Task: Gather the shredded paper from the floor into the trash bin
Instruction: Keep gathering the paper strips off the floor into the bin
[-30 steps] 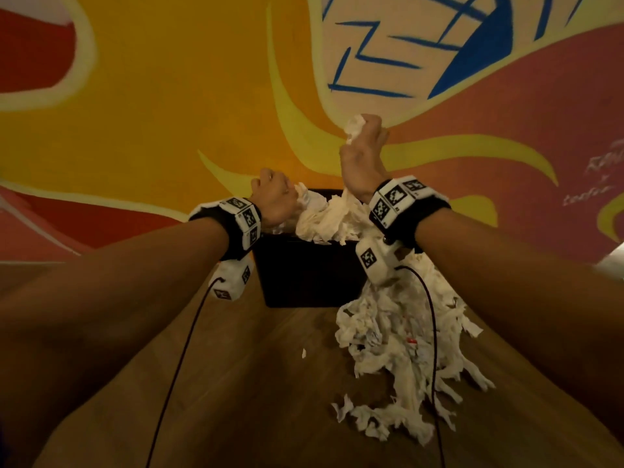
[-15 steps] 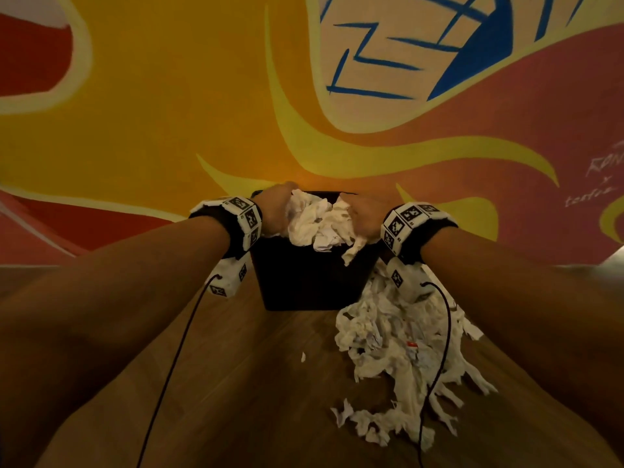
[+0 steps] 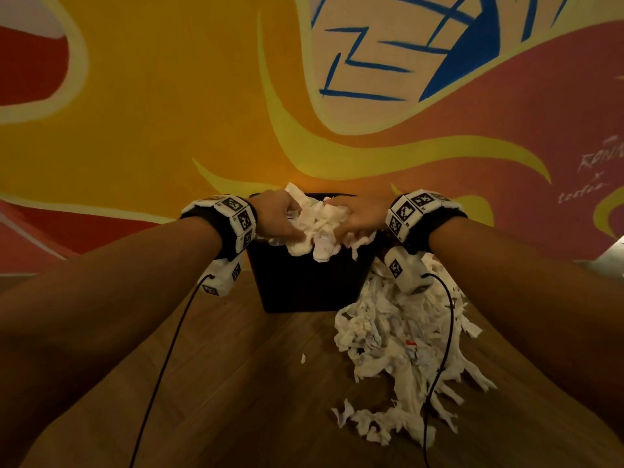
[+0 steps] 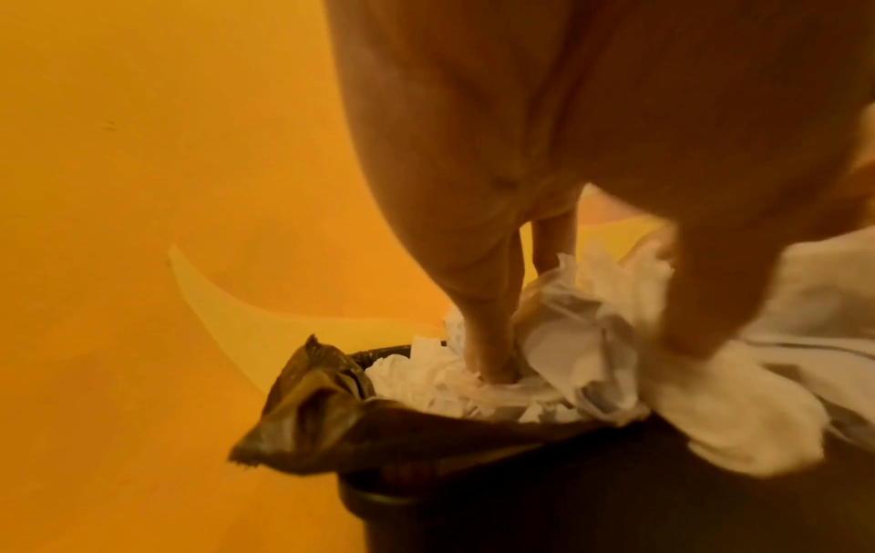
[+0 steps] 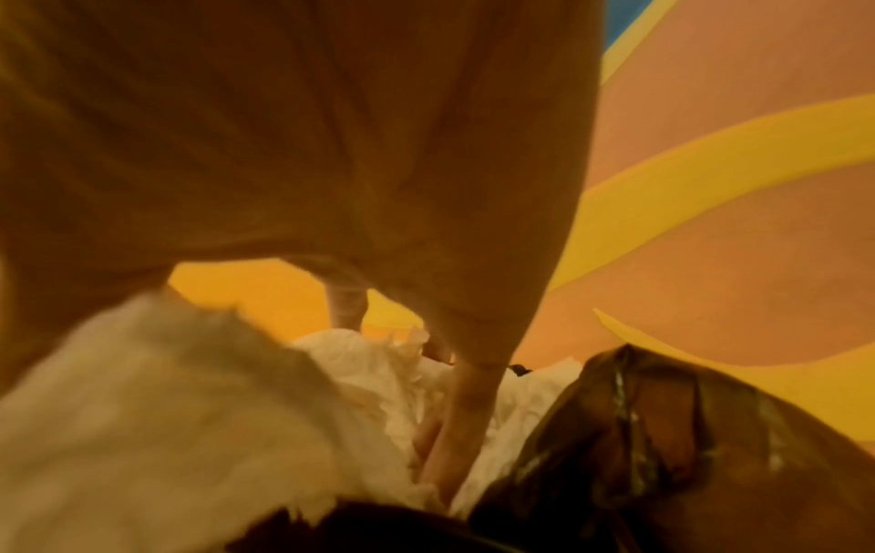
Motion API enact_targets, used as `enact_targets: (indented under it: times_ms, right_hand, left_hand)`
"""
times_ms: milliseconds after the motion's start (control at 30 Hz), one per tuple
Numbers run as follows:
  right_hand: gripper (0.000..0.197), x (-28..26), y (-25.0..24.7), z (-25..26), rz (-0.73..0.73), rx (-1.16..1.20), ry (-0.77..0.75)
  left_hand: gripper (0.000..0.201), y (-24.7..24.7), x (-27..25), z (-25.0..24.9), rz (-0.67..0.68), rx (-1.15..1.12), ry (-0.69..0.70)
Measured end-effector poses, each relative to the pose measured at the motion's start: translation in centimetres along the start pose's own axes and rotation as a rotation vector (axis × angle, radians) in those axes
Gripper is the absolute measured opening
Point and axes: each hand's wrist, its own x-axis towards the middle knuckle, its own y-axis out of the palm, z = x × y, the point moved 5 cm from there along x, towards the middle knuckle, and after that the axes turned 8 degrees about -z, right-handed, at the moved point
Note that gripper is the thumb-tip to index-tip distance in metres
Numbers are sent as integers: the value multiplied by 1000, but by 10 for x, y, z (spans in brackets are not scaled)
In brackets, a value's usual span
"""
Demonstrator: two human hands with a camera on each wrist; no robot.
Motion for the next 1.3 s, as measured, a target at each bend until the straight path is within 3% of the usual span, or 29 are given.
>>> enact_targets:
  times_ms: [67,167,333,533,667,767,833,900,1033,1200,1267,1300]
  right_hand:
    - [92,-1,2,-3,24,-177,-64]
    - [90,2,2,-10,-73,-235,-72]
    - [47,11,-9,-19,-232,-140,-17]
    - [30,12,-20,-25,-476,-18,42]
    - [35,13,-12,-18,-374,81,88]
    - [48,12,-8,-10,-249,-43,71]
    - [54,12,-2,-7,-212,-110,46]
    - [50,14,3,-7,-235,-121,39]
    - [28,11,-5,-2,-415,-208,-32]
    - [21,6,-4,4,-429,-371,-70]
    - [13,5,-2,9,-402,-358,-104]
    - [21,5,1,11,-360,-328,-119]
  left_hand:
    - [65,-2,1,2,-26,0,5]
    - [57,-4,3,4,-70,-40,-6]
    - [51,-13,4,11,-271,-71,-39]
    - [53,-16,2,14,-393,-133,-109]
    - [42,-12,4,7,-323,6,-99]
    - [30,-3,8,3,-248,54,-92]
    - [34,2,9,1,-229,70,-88]
    - [29,5,9,-1,-191,54,-90]
    - [26,4,6,1,-115,73,-106]
    - [43,-5,6,-1,-238,31,-136]
    - [39,-6,6,-1,-276,71,-166]
    - [37,-6,6,-1,-279,85,-172]
